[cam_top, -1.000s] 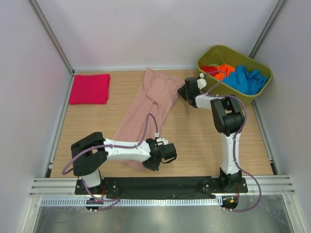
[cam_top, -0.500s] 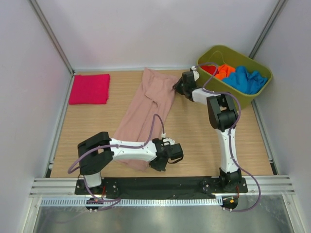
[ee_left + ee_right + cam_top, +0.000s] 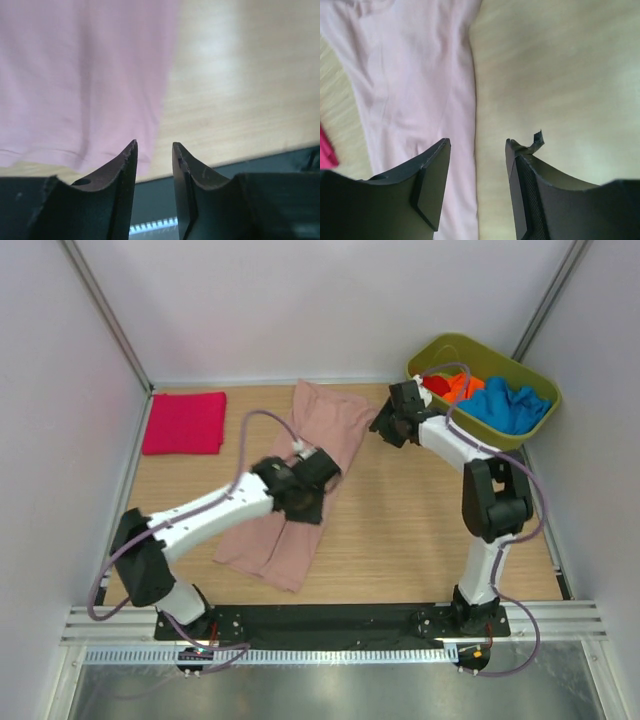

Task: Fold and stack the t-shirts
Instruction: Fold the tshirt

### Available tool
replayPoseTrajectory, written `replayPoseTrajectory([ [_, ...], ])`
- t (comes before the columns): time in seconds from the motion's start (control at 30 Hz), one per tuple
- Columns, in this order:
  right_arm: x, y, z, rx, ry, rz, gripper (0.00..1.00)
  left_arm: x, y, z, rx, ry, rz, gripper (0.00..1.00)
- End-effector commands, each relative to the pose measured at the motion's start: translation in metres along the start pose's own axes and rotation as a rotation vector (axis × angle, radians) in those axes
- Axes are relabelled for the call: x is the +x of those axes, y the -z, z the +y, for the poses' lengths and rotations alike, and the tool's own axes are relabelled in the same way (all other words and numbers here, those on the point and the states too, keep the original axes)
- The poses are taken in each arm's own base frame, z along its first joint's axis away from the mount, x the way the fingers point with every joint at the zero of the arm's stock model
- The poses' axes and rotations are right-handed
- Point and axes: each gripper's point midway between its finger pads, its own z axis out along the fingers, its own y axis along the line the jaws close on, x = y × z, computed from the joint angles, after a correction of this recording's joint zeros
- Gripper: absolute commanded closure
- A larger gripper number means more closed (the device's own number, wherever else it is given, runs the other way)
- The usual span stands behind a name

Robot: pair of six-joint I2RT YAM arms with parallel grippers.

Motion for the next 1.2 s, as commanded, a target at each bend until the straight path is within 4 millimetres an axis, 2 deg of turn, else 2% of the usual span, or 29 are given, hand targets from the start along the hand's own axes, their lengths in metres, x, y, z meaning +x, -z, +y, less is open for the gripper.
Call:
replayPoseTrajectory([
  [0.0, 0.04, 0.061, -0.005, 0.058, -0.056, 0.082, 0.45, -0.038, 0.025, 0.092, -0.075, 0.117, -0.042, 0.63],
  [0.03, 0.06, 0.079, 0.007, 0.029, -0.033, 0.105, 0.45, -0.043, 0.028, 0.111, -0.132, 0.132, -0.068, 0.62],
  [0.07, 0.084, 0.085, -0.005, 0.063, -0.02, 0.153, 0.45, -0.042, 0.031, 0.129, -0.183, 0.129, -0.066, 0.6],
  [0.1, 0.101, 0.092, -0.004, 0.072, -0.033, 0.171, 0.45, -0.044, 0.034, 0.155, -0.236, 0.181, -0.073, 0.59],
  [0.13, 0.122, 0.107, 0.006, 0.04, -0.002, 0.196, 0.45, -0.042, 0.033, 0.169, -0.264, 0.202, -0.062, 0.59],
  [0.17, 0.146, 0.112, -0.002, 0.064, 0.022, 0.233, 0.45, -0.04, 0.032, 0.179, -0.26, 0.217, -0.053, 0.58],
  [0.2, 0.159, 0.117, -0.004, 0.074, 0.041, 0.241, 0.45, -0.032, 0.026, 0.204, -0.28, 0.294, -0.022, 0.58],
  [0.23, 0.173, 0.123, -0.003, 0.074, 0.042, 0.258, 0.45, -0.029, 0.026, 0.211, -0.248, 0.334, -0.024, 0.58],
  [0.27, 0.204, 0.136, 0.0, 0.06, 0.103, 0.301, 0.45, -0.031, 0.022, 0.208, -0.152, 0.369, -0.022, 0.58],
  [0.3, 0.217, 0.142, 0.0, 0.06, 0.123, 0.311, 0.46, -0.027, 0.019, 0.229, -0.129, 0.48, -0.014, 0.58],
  [0.33, 0.231, 0.148, 0.003, 0.058, 0.128, 0.316, 0.45, -0.02, 0.013, 0.232, -0.083, 0.526, -0.009, 0.58],
  [0.37, 0.256, 0.158, 0.005, 0.04, 0.183, 0.337, 0.46, -0.017, 0.011, 0.233, -0.042, 0.564, 0.004, 0.58],
  [0.4, 0.269, 0.164, 0.007, 0.034, 0.205, 0.344, 0.46, -0.014, 0.01, 0.244, -0.058, 0.615, 0.001, 0.58],
  [0.47, 0.286, 0.171, 0.005, 0.048, 0.236, 0.353, 0.46, -0.013, 0.007, 0.245, -0.056, 0.629, -0.008, 0.56],
  [0.5, 0.304, 0.178, 0.003, 0.045, 0.276, 0.372, 0.46, -0.012, 0.007, 0.245, -0.059, 0.638, -0.007, 0.56],
  [0.57, 0.317, 0.181, -0.001, 0.048, 0.283, 0.373, 0.46, -0.01, 0.007, 0.248, -0.077, 0.648, -0.016, 0.55],
  [0.7, 0.357, 0.187, 0.0, 0.002, 0.305, 0.426, 0.46, -0.007, 0.009, 0.259, -0.145, 0.657, -0.04, 0.53],
  [0.83, 0.376, 0.182, 0.007, -0.016, 0.33, 0.429, 0.46, -0.009, 0.009, 0.26, -0.153, 0.673, -0.052, 0.52],
  [0.93, 0.382, 0.176, 0.012, -0.032, 0.362, 0.402, 0.47, -0.011, 0.011, 0.262, -0.161, 0.675, -0.065, 0.52],
  [1.0, 0.383, 0.171, 0.008, -0.014, 0.374, 0.392, 0.49, -0.011, 0.011, 0.262, -0.159, 0.673, -0.067, 0.52],
  [1.03, 0.383, 0.171, 0.007, -0.011, 0.379, 0.393, 0.5, -0.01, 0.012, 0.268, -0.194, 0.673, -0.073, 0.52],
  [1.17, 0.386, 0.169, -0.003, 0.006, 0.398, 0.404, 0.65, -0.009, 0.013, 0.269, -0.198, 0.665, -0.079, 0.51],
])
